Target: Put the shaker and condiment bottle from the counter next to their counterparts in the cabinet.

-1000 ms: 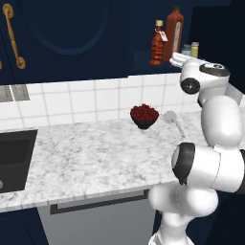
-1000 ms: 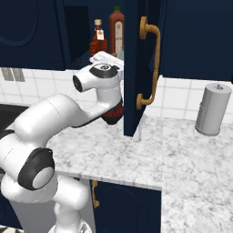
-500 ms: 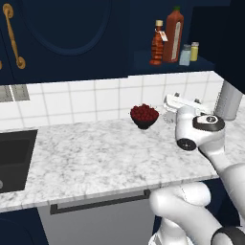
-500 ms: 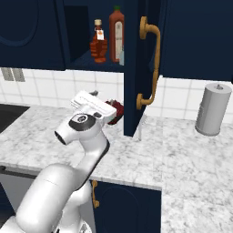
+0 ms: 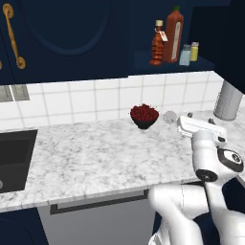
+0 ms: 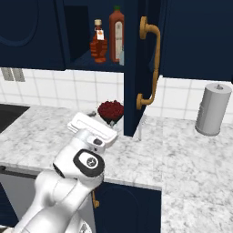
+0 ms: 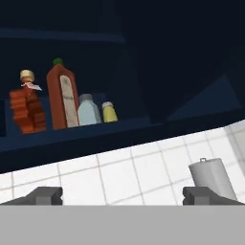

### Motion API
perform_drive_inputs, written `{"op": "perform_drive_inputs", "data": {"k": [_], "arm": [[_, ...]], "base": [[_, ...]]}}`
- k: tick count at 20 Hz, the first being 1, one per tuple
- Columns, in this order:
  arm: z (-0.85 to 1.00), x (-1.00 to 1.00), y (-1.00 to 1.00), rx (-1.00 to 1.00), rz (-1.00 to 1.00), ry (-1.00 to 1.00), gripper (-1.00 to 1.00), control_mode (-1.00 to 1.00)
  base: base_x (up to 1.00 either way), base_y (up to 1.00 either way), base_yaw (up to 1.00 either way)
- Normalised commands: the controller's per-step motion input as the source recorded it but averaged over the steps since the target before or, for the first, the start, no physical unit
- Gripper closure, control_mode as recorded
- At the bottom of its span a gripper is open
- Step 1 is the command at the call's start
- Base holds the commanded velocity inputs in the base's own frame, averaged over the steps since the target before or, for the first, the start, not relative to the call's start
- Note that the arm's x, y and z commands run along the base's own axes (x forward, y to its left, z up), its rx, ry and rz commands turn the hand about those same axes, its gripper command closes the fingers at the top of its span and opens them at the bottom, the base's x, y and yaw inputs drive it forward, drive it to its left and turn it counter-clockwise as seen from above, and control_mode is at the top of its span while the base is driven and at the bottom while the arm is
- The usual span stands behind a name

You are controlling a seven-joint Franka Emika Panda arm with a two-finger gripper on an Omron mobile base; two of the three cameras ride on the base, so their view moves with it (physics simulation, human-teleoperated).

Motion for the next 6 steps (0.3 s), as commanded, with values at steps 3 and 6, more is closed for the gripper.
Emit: {"op": "perform_drive_inputs", "data": {"k": [3, 6], "arm": [[-0.10, -0.10, 0.35, -0.01, 0.08, 0.08, -1.00, -1.00], [0.00, 0.00, 0.00, 0.00, 0.00, 0.00, -1.00, -1.00]], "base": [[0.00, 0.00, 0.00], [0.00, 0.00, 0.00]]}}
